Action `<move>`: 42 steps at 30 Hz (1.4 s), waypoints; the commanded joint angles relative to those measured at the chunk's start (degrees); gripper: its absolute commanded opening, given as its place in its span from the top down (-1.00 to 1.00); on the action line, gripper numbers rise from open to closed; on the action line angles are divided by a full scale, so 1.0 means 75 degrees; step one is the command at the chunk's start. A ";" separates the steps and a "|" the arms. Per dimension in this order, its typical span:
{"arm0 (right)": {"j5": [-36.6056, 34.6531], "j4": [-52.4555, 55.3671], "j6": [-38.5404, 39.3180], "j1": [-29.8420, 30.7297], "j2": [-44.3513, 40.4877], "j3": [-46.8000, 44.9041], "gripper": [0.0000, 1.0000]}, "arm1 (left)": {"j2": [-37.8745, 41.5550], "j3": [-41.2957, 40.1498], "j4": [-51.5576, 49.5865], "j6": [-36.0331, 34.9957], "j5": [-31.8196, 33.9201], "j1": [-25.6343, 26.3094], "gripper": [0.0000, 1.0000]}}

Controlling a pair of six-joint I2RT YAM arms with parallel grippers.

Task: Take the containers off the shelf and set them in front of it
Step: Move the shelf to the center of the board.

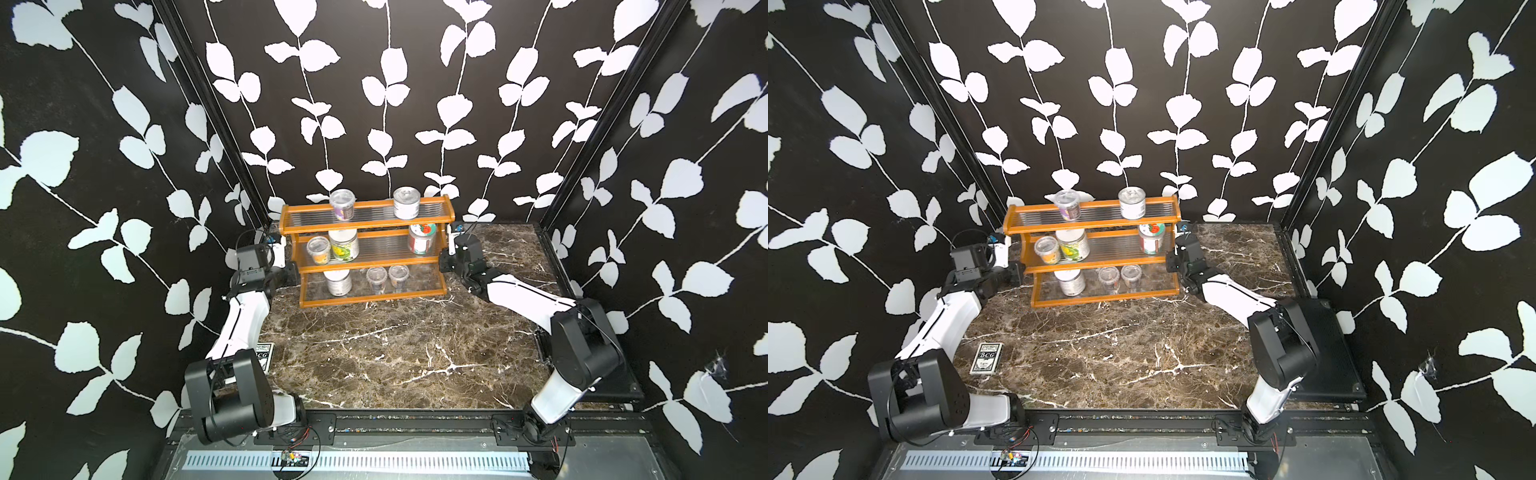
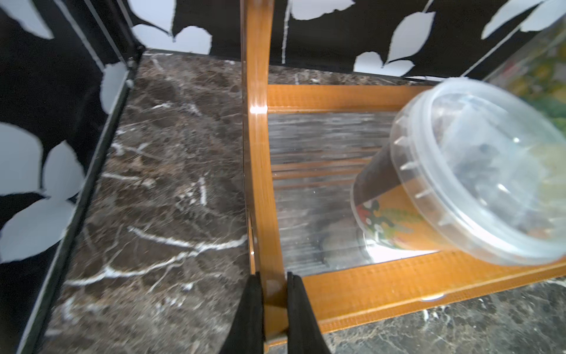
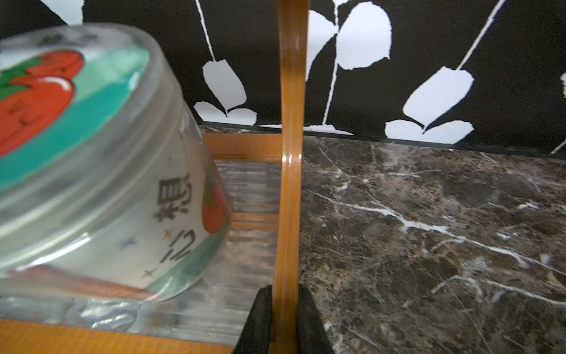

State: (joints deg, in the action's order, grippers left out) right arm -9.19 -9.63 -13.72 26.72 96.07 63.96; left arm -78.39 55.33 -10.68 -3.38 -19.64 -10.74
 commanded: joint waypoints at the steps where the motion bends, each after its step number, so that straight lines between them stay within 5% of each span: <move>1: 0.0018 -0.0169 0.0774 -0.0298 -0.0808 -0.0590 0.91 | -0.0318 0.0350 0.0556 0.0059 -0.0420 0.0519 0.87; 18: 0.0624 0.0287 0.1248 -0.2038 -0.2395 -0.1951 0.84 | -0.1370 0.0706 0.1266 0.0600 0.0050 0.2218 0.88; 42: 0.1973 -0.0183 0.1229 -0.2745 -0.1050 -0.0982 0.81 | -0.0763 0.0247 0.1136 0.0780 0.0411 0.2370 0.88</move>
State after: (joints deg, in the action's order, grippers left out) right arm 2.81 -10.09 -7.88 7.05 87.37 54.74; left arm -86.32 58.02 0.91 4.54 -16.03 7.90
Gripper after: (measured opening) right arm 0.134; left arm 0.104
